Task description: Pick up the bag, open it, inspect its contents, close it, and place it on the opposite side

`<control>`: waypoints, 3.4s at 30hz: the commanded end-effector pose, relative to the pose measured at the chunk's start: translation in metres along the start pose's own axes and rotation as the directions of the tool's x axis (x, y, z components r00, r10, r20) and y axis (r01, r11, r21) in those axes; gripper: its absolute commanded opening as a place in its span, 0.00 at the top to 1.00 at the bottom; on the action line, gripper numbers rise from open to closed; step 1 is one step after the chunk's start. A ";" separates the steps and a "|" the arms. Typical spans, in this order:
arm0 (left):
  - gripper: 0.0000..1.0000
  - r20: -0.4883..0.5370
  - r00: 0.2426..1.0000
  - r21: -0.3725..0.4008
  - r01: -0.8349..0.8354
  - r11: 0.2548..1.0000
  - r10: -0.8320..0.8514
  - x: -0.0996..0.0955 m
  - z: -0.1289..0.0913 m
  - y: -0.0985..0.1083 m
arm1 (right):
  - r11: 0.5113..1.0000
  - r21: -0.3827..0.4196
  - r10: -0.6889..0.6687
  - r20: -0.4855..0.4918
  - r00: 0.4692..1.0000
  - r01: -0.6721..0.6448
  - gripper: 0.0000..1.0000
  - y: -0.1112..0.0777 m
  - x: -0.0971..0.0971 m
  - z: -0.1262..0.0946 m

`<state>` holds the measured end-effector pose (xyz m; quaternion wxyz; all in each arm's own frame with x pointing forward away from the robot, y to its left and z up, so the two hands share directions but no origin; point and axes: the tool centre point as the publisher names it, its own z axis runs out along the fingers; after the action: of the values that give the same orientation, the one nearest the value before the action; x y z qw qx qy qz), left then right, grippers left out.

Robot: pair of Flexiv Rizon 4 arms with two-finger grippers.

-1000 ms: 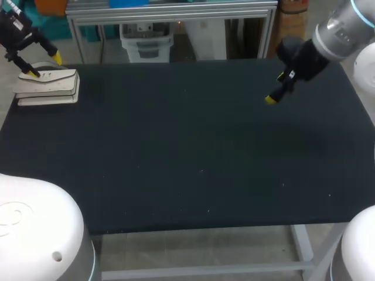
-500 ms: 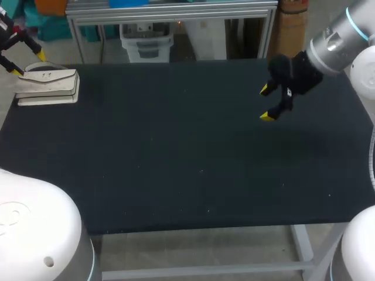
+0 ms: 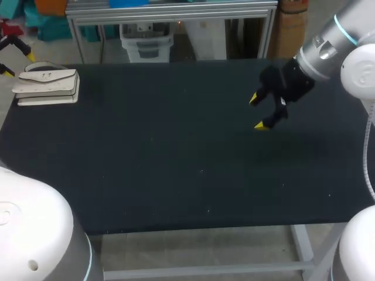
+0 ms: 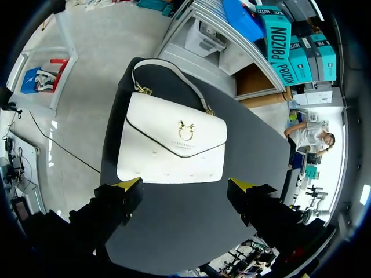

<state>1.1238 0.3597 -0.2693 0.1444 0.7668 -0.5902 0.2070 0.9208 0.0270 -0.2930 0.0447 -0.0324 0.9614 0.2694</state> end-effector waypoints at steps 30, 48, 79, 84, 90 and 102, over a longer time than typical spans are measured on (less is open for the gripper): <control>0.49 -0.107 0.991 -0.312 0.039 0.949 -0.076 -0.065 0.057 -0.037 | 0.999 -0.009 -0.053 -0.068 0.996 0.053 0.00 -0.003 0.007 0.011; 1.00 -0.161 0.986 -0.371 -0.024 0.928 -0.039 -0.027 0.077 0.014 | 0.999 -0.009 -0.053 -0.068 0.996 0.053 0.00 -0.003 0.007 0.011; 0.51 -0.265 0.962 -0.385 -0.161 0.909 0.058 0.067 0.124 0.110 | 0.999 -0.009 -0.053 -0.068 0.996 0.053 0.00 -0.003 0.007 0.011; 0.45 -0.267 0.962 -0.415 -0.175 0.893 0.064 0.065 0.118 0.109 | 0.999 -0.009 -0.053 -0.068 0.996 0.053 0.00 -0.003 0.007 0.011; 0.64 -0.278 0.958 -0.434 -0.193 0.880 0.073 0.058 0.115 0.107 | 0.999 -0.009 -0.053 -0.068 0.996 0.053 0.00 -0.003 0.007 0.011; 0.64 -0.276 0.951 -0.509 -0.268 0.818 0.140 0.057 0.134 0.093 | 0.999 -0.009 -0.053 -0.068 0.996 0.053 0.00 -0.003 0.007 0.011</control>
<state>1.0556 0.2232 -0.3559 0.3069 0.6494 -0.6585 0.2246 0.9143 0.0297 -0.3036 0.0191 -0.0668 0.9603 0.2700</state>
